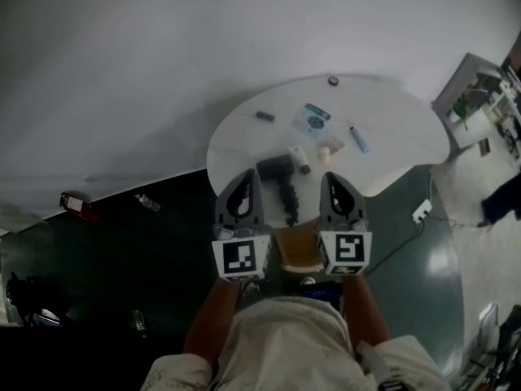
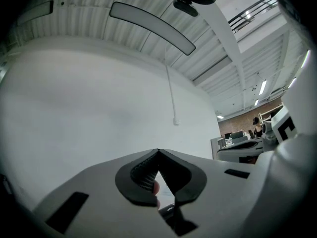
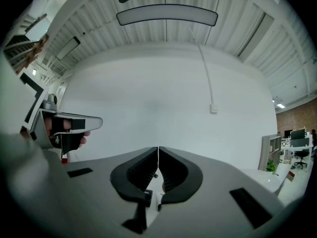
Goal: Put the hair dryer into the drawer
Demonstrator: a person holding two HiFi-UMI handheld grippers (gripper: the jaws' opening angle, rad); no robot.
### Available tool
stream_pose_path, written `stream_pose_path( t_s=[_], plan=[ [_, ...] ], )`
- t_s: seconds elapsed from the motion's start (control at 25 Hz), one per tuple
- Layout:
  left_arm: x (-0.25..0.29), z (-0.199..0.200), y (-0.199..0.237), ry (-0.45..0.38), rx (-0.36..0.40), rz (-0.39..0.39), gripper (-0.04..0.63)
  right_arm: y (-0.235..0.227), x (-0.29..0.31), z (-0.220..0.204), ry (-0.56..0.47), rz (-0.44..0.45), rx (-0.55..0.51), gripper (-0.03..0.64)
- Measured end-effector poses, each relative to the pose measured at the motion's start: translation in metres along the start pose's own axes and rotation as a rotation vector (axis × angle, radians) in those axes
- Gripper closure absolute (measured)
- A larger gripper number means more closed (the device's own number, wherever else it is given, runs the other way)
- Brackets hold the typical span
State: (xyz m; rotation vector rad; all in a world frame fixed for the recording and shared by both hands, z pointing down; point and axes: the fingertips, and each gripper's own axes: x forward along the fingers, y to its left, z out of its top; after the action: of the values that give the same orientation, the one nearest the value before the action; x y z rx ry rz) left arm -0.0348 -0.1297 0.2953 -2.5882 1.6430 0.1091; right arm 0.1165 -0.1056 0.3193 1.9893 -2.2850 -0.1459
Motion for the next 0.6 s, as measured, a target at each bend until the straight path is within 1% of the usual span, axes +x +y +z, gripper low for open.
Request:
stream_pose_path(
  t_s=[0.24, 0.6],
  plan=[
    [-0.001, -0.001, 0.01, -0.004, 0.009, 0.025, 0.594, 0.012, 0.017, -0.018, 0.06, 0.038, -0.009, 0.611],
    [-0.002, -0.001, 0.027, 0.001, 0.014, 0.069, 0.594, 0.033, 0.041, -0.056, 0.142, 0.107, 0.006, 0.603]
  ],
)
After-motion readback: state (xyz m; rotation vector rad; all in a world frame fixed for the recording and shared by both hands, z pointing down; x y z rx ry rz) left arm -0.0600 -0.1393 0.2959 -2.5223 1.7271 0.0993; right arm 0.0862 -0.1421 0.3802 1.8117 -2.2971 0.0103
